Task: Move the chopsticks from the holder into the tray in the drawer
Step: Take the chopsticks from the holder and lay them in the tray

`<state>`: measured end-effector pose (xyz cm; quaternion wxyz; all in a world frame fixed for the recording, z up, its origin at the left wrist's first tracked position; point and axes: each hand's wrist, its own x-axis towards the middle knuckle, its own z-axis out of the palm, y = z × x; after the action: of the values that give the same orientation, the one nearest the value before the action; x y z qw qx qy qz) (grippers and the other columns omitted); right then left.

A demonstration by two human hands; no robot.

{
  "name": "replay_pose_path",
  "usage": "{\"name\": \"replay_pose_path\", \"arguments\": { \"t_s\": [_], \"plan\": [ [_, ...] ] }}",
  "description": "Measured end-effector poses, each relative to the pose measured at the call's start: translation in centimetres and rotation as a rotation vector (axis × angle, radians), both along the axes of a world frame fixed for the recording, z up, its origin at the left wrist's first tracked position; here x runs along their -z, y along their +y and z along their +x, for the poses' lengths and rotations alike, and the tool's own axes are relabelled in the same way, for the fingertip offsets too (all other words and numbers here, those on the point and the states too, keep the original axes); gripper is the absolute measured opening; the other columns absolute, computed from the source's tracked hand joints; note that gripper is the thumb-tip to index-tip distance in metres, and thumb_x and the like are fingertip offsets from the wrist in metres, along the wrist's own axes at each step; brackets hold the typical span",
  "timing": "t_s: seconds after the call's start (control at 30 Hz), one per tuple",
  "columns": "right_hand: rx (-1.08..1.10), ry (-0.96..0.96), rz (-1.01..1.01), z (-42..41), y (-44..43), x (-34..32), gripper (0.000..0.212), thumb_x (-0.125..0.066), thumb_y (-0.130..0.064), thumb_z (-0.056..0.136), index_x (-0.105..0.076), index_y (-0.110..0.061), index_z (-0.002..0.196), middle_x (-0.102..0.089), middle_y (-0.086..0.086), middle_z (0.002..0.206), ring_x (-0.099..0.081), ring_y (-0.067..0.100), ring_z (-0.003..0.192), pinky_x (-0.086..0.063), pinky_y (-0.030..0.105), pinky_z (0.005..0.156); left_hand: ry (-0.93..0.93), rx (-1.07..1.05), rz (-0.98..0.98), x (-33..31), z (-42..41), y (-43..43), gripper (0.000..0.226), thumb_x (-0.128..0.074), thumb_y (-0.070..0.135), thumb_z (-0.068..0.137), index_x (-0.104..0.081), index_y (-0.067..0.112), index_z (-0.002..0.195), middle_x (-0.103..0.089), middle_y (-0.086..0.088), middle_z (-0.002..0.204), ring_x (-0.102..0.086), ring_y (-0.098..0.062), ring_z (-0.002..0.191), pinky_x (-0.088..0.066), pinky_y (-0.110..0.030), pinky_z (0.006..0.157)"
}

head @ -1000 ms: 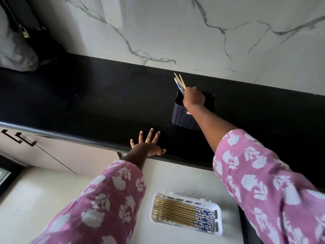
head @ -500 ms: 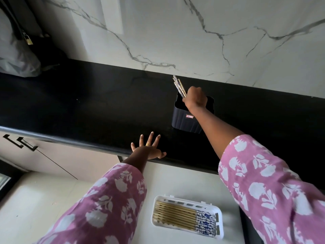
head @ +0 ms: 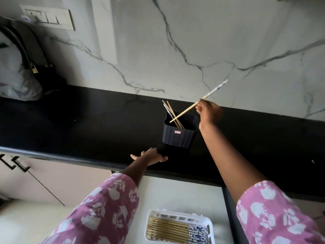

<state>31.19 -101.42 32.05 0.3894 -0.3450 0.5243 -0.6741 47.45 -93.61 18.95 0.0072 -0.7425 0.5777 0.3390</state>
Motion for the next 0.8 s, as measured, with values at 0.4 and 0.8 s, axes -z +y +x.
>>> {"name": "replay_pose_path", "arguments": {
  "t_s": [0.4, 0.8],
  "plan": [
    [-0.085, -0.775, 0.482, -2.0, 8.2, 5.9, 0.024, -0.064, -0.014, 0.087, -0.059, -0.008, 0.064, -0.062, 0.001, 0.044, -0.061, 0.009, 0.039, -0.050, 0.014, 0.040, 0.620, -0.146, -0.761, -5.0, -5.1, 0.7, 0.042, -0.030, 0.048, 0.098, -0.048, 0.036, 0.133, -0.032, -0.003, 0.151, -0.009, -0.013, 0.145, 0.028, -0.054, 0.103],
    [-0.090, 0.098, 0.471, -2.4, 11.2, 7.3, 0.026, -0.072, -0.023, 0.082, -0.066, 0.000, 0.073, -0.066, 0.013, 0.067, -0.057, 0.015, 0.051, -0.051, 0.026, 0.052, 0.548, -0.174, -0.881, -6.6, -4.5, 1.8, 0.047, -0.031, 0.035, 0.101, -0.075, 0.018, 0.098, -0.043, 0.002, 0.145, -0.023, -0.009, 0.141, 0.029, -0.051, 0.104]
  ]
}}
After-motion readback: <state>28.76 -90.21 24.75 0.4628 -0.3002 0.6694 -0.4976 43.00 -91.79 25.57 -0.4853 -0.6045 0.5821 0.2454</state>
